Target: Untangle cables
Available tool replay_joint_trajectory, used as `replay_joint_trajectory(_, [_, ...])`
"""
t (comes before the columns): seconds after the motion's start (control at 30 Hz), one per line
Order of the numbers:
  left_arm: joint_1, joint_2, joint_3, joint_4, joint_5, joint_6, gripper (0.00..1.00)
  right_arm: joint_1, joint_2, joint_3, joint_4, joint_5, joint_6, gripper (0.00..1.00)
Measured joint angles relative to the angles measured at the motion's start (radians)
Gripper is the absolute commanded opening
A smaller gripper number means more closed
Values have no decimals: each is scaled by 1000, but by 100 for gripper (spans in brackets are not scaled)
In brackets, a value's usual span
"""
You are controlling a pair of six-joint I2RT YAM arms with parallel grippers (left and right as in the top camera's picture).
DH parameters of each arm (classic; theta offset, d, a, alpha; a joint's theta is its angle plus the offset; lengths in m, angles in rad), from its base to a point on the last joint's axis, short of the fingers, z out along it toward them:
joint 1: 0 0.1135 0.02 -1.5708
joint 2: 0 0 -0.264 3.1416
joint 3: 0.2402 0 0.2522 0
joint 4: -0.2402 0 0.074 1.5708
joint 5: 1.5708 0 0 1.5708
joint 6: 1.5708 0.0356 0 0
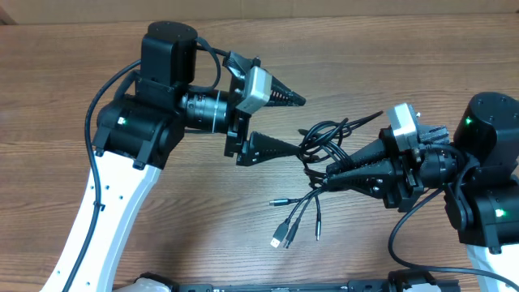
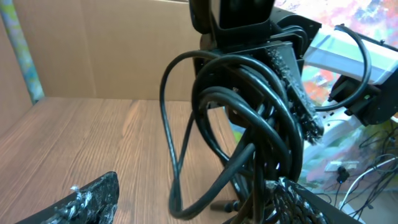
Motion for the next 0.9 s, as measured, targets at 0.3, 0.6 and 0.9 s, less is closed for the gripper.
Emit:
replay_joint_trajectory(0.3, [-6, 0, 0, 0, 2, 2, 81, 0, 0, 0, 0, 0, 1, 10])
replay_joint_trajectory(0.6, [-48, 0, 0, 0, 3, 45, 78, 1, 0, 0, 8, -25, 1, 10])
replay_joint_trajectory(0.9, [-78, 0, 0, 0, 5, 132, 66, 1, 0, 0, 8, -25, 2, 10])
